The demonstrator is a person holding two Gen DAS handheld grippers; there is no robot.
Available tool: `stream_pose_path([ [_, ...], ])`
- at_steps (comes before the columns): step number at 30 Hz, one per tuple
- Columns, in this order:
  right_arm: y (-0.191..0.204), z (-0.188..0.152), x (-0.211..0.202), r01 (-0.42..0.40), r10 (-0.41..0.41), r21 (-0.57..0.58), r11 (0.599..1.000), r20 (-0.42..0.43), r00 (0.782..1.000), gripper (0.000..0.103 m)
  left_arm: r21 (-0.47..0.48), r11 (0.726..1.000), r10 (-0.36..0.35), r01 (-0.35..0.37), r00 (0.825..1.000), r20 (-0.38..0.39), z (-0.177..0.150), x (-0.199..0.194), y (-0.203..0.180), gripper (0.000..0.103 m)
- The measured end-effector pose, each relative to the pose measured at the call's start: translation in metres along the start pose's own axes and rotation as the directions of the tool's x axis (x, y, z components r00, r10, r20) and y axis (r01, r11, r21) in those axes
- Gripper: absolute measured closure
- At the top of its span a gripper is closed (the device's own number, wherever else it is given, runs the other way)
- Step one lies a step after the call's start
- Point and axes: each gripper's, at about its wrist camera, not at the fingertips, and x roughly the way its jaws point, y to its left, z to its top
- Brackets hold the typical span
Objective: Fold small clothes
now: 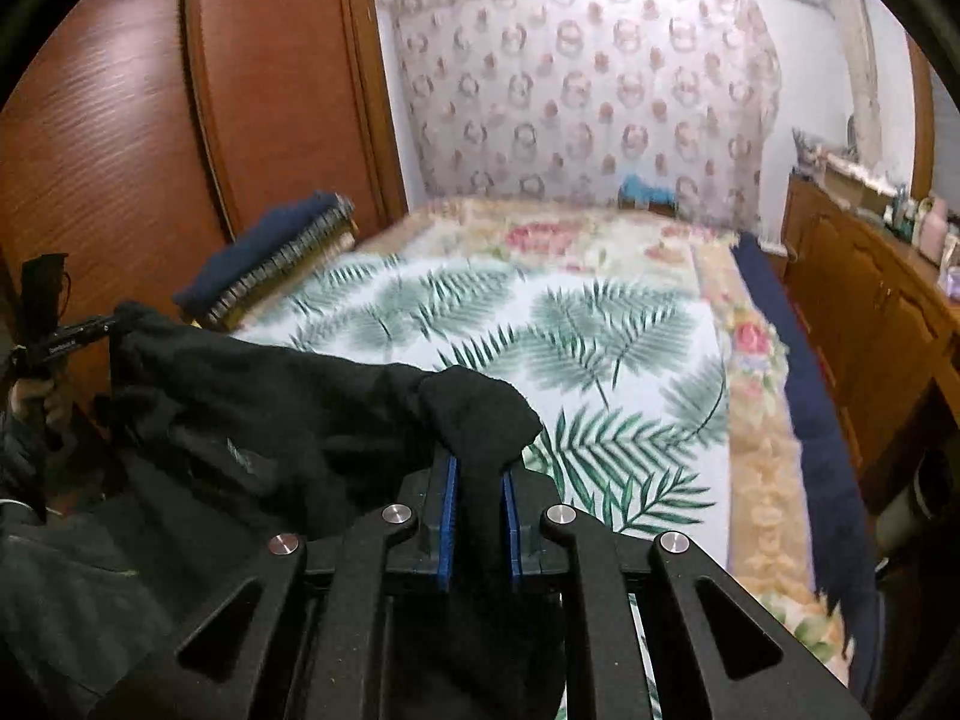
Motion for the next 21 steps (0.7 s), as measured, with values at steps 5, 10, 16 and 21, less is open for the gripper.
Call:
stream_pose_path([
  [5, 0.013, 0.015, -0.046, -0.035, 0.034, 0.003, 0.999, 0.097, 0.995, 0.091, 0.004, 0.998, -0.064, 0.064, 0.995, 0.074, 0.029, -0.025, -0.01, 0.091],
  [10, 0.029, 0.029, -0.078, -0.066, 0.071, -0.039, 0.997, 0.159, 0.985, 0.091, 0.019, 0.996, -0.09, 0.089, 0.988, 0.129, 0.052, -0.05, -0.022, 0.091],
  [16, 0.039, 0.046, -0.123, -0.024, 0.04, -0.067, 0.997, 0.247, 0.968, 0.091, 0.057, 0.998, -0.051, 0.04, 0.978, 0.201, 0.072, -0.079, -0.034, 0.091],
  [21, 0.044, 0.057, -0.154, 0.035, -0.01, -0.071, 0.997, 0.325, 0.946, 0.091, 0.097, 0.995, -0.025, -0.003, 0.959, 0.283, 0.104, -0.105, -0.04, 0.091],
])
